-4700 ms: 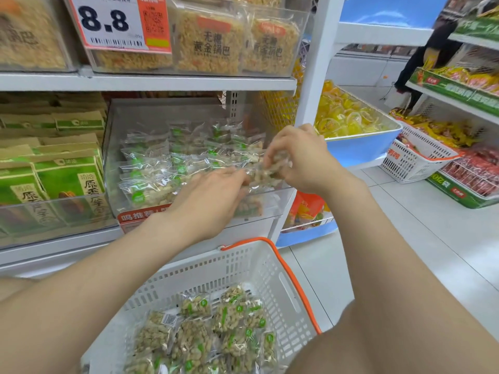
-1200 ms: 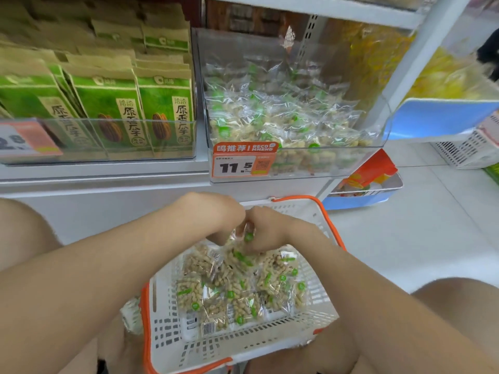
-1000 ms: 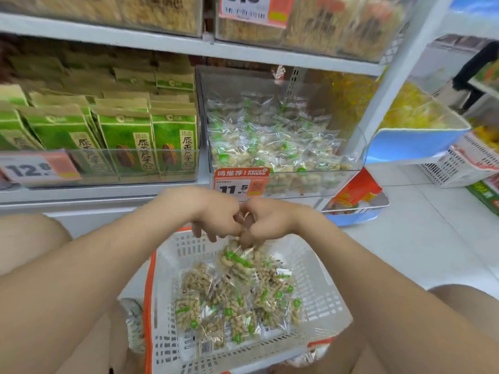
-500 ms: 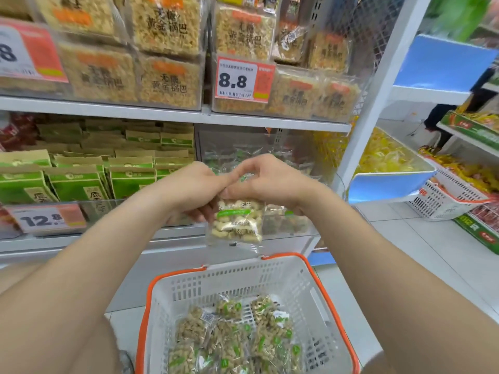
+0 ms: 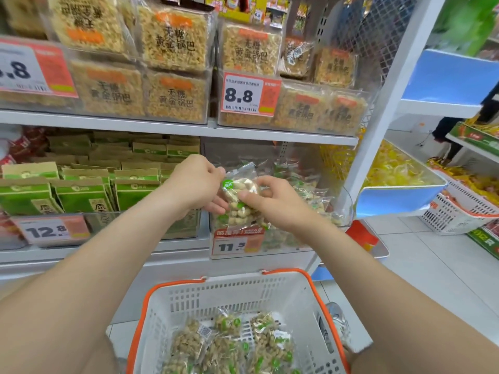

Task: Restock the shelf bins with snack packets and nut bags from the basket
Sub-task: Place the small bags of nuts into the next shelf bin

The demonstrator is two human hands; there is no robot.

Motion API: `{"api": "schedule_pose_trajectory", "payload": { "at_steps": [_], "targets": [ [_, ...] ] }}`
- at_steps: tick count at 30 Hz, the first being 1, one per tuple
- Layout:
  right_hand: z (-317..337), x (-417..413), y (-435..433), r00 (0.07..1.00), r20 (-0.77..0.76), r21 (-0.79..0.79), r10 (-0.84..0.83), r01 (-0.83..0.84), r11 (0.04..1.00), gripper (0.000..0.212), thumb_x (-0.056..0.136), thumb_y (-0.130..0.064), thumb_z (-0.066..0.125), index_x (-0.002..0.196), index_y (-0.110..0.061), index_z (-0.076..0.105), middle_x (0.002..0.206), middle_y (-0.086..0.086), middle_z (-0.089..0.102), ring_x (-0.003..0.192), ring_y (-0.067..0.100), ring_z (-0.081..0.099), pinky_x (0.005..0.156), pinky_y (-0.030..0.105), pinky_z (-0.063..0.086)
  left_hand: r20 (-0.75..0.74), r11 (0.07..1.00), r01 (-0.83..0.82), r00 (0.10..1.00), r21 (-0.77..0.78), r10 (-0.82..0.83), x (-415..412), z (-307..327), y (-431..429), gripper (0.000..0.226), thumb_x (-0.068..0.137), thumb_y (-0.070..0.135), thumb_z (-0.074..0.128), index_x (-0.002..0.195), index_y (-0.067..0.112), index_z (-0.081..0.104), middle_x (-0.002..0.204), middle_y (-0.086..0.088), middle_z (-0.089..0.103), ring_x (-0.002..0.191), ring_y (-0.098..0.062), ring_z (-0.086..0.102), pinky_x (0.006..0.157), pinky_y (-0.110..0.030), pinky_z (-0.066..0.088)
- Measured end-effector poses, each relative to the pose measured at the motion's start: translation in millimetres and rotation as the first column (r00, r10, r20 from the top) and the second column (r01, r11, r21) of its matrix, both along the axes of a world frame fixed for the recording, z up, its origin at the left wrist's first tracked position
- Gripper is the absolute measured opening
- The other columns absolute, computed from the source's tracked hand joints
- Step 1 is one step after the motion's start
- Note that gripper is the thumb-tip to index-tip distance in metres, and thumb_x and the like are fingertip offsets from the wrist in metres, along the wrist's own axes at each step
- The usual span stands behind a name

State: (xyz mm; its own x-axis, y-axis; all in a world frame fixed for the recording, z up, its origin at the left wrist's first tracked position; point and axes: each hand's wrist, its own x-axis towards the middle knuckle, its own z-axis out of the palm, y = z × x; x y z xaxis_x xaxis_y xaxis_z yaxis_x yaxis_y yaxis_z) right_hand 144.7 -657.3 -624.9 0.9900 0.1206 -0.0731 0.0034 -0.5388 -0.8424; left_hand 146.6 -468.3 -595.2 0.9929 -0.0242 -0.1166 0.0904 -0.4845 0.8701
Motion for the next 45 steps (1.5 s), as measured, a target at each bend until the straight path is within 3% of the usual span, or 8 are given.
{"api": "schedule_pose_trajectory", "payload": {
  "at_steps": [5,10,14,17,23,29,36,45],
  "targets": [
    [2.3,25.0,-4.3,0.994,-0.033,0.086,-0.103,0.105,0.991,0.037,0.098,-0.045,0.068,0.096,-0.008,0.068,0.066,0.001,0.06,0.056,0.015,0.054,0.05,0.027,0.04,0.22,0.774,-0.096,0.974,0.626,-0.057,7.9,-6.3,11.5,0.016,0.103,0.027,0.052,0.099,0.019,0.066,0.099,-0.008,0.07,0.087,-0.034,0.066,0.074,-0.042,0.056],
    [10.6,68.6,1.8,0.962,-0.174,0.099,-0.211,0.23,0.968,0.036,0.097,-0.038,0.072,0.098,-0.004,0.06,0.061,0.007,0.057,0.056,0.022,0.053,0.052,0.032,0.041,0.128,0.62,-0.031,0.986,0.784,-0.112,7.1,-16.1,6.0,0.037,0.101,0.048,0.061,0.082,0.019,0.049,0.085,-0.001,0.054,0.077,-0.027,0.055,0.066,-0.036,0.043],
    [4.8,101.5,18.1,0.958,-0.136,0.205,-0.253,0.277,0.939,0.031,0.099,-0.023,0.069,0.111,0.003,0.057,0.071,0.015,0.062,0.066,0.027,0.063,0.056,0.034,0.048,0.095,0.651,0.004,0.989,0.759,-0.117,14.2,-23.7,4.7,0.04,0.098,0.047,0.066,0.077,0.02,0.046,0.077,-0.001,0.057,0.071,-0.025,0.059,0.062,-0.035,0.047],
    [-13.8,116.0,25.3,0.945,-0.034,0.177,-0.324,0.325,0.929,0.019,0.092,-0.022,0.065,0.095,-0.004,0.06,0.081,0.015,0.064,0.07,0.031,0.063,0.061,0.044,0.053,0.033,0.746,0.06,0.993,0.664,-0.11,17.7,-36.1,3.4,0.023,0.098,0.027,0.063,0.082,0.013,0.056,0.068,-0.006,0.067,0.059,-0.023,0.072,0.059,-0.037,0.061],
    [-14.4,120.3,33.6,0.92,0.042,0.107,-0.389,0.383,0.918,0.02,0.093,-0.008,0.049,0.08,-0.014,0.036,0.081,0.003,0.04,0.065,0.02,0.037,0.054,0.032,0.032,-0.025,0.813,0.151,0.986,0.562,-0.165,17.6,-51.8,3.1,0.006,0.092,0.003,0.061,0.086,0.004,0.06,0.076,-0.012,0.07,0.068,-0.028,0.076,0.064,-0.046,0.066],
    [-16.3,112.1,33.7,0.919,0.045,0.15,-0.393,0.382,0.912,0.014,0.096,-0.016,0.059,0.094,-0.008,0.049,0.096,0.009,0.053,0.08,0.023,0.05,0.074,0.039,0.046,-0.035,0.86,0.162,0.985,0.484,-0.166,9.4,-51.6,3.0,0.015,0.098,0.0,0.058,0.084,0.001,0.058,0.072,-0.016,0.072,0.054,-0.022,0.075,0.057,-0.038,0.064],
    [-10.6,105.7,26.3,0.922,0.086,0.163,-0.377,0.36,0.918,0.041,0.1,-0.029,0.064,0.126,-0.002,0.048,0.115,0.009,0.054,0.105,0.029,0.055,0.084,0.042,0.045,0.044,0.891,0.117,0.988,0.439,-0.151,5.6,-43.0,3.4,0.023,0.097,0.0,0.048,0.079,-0.002,0.062,0.054,-0.01,0.07,0.048,-0.017,0.072,0.059,-0.034,0.064],
    [-11.0,107.0,13.8,0.942,0.094,0.107,-0.321,0.311,0.944,0.038,0.101,-0.035,0.065,0.115,-0.003,0.05,0.106,0.008,0.055,0.095,0.025,0.055,0.086,0.042,0.046,-0.041,0.909,0.177,0.984,0.378,-0.175,-13.8,-51.1,-3.8,0.027,0.101,0.005,0.051,0.081,-0.006,0.064,0.057,-0.012,0.071,0.054,-0.02,0.075,0.063,-0.041,0.066]
  ]
}}
